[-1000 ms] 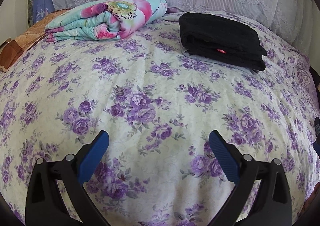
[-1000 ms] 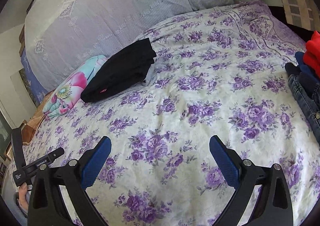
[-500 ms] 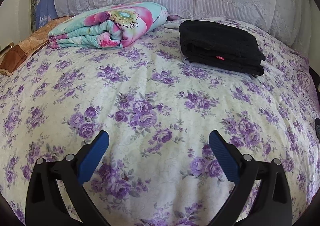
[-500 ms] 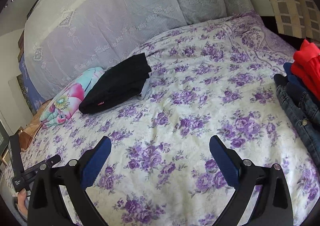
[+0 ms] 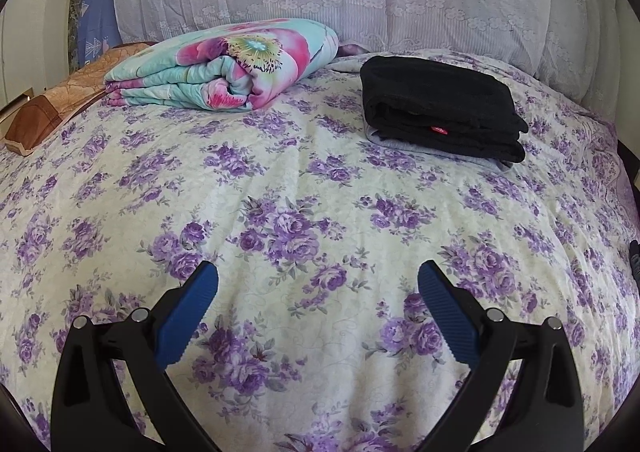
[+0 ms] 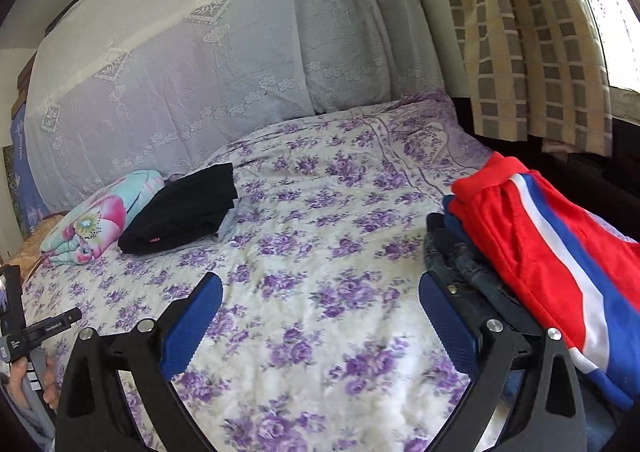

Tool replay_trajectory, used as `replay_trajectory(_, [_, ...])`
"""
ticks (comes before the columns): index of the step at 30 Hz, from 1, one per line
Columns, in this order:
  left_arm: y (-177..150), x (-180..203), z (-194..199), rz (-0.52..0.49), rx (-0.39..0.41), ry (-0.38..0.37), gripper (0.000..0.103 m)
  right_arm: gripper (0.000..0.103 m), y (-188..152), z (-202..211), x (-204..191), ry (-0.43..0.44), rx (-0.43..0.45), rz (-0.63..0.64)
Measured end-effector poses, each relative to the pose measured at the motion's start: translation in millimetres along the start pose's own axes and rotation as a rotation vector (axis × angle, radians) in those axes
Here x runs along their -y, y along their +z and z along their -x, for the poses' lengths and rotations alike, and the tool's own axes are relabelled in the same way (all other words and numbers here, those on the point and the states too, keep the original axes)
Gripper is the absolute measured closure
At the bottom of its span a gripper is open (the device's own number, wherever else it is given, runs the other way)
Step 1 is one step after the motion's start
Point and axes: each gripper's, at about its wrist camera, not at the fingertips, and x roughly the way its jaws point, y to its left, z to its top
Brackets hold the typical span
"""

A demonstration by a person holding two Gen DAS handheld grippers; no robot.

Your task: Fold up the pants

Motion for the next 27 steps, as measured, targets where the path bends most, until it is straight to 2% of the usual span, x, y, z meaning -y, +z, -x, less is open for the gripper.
replay_trajectory(4, [1, 1, 6, -0.008, 0.024, 0.032, 0.005, 0.004, -3, 2, 11, 0.047, -0.003, -0.08])
replay_trajectory(9, [11, 18, 29, -0.076, 0.099, 0.044, 0.005, 0.004, 13, -14, -25, 0.138, -0.005, -0.014])
replay_trajectory(13, [24, 41, 39, -0.141, 0.095, -0.063, 0.005, 0.004, 25, -25, -69, 0.239, 0.014, 0.06])
replay_trajectory(15, [29, 53, 42, -0.162, 0.092, -0.081, 0.005, 0.004, 24, -26, -86, 0.269, 0.027, 0.093])
replay_trajectory(20, [27, 76, 41, -0.199, 0.074, -0.086, 0.005, 0.004, 11, -25, -100, 0.273, 0.05, 0.163])
replay_trajectory(27, [32, 100, 40, -0.239, 0.089, -0.055, 0.005, 0.004, 2, -45, -82, 0.289, -0.033, 0.079])
